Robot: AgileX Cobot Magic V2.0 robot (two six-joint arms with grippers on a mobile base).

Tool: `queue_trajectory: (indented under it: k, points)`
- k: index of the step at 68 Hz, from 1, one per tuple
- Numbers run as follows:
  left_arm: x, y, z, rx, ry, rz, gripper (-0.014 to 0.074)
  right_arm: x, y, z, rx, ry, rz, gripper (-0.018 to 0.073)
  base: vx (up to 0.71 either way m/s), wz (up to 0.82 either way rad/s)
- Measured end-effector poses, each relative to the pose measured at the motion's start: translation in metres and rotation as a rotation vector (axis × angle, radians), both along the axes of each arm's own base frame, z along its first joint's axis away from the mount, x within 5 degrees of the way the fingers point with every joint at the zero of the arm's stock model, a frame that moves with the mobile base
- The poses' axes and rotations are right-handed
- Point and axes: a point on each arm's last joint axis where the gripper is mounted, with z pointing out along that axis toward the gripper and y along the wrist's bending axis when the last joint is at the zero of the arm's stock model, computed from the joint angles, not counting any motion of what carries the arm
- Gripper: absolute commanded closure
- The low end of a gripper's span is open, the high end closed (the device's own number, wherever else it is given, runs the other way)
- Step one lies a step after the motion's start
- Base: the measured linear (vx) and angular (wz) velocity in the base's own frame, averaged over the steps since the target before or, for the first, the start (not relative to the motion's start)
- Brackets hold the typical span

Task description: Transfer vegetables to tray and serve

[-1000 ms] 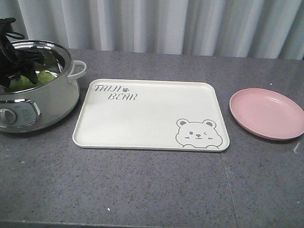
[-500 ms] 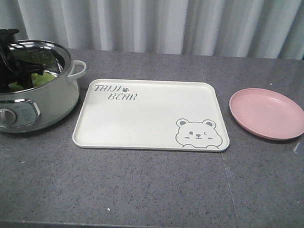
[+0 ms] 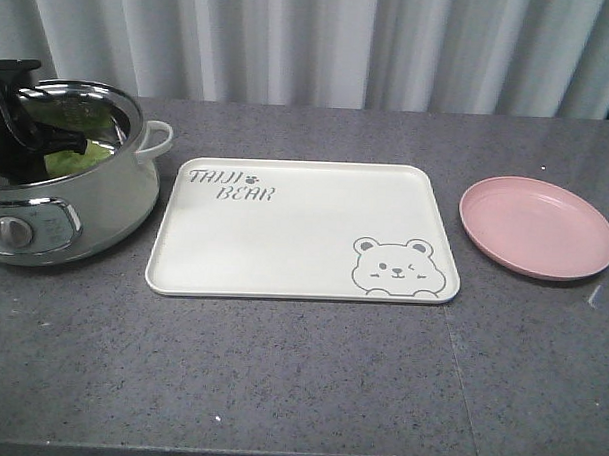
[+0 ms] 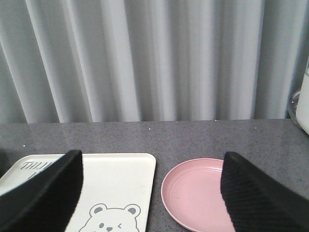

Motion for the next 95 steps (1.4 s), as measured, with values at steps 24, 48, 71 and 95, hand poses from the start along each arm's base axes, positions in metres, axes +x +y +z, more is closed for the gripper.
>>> queue_trajectory:
  k: [24,48,71,95]
  points:
    - [0.006,-0.004,0.036,-0.047,-0.114,0.000,0.0604,0.000,0.000,0.000,-0.001,0.000,0.000,-0.0001,0.00,0.00]
    - [0.003,-0.005,0.059,-0.049,-0.179,0.002,0.0604,0.000,0.000,0.000,-0.001,-0.001,0.000,-0.0001,0.00,0.00]
    - [-0.026,-0.005,0.111,-0.025,-0.297,0.000,0.0604,0.001,0.000,0.000,0.012,0.003,0.004,-0.0001,0.00,0.00]
    - [-0.057,-0.015,0.156,-0.105,-0.404,-0.020,0.0604,0.054,0.009,0.003,0.107,0.078,0.130,-0.0001,0.00,0.00]
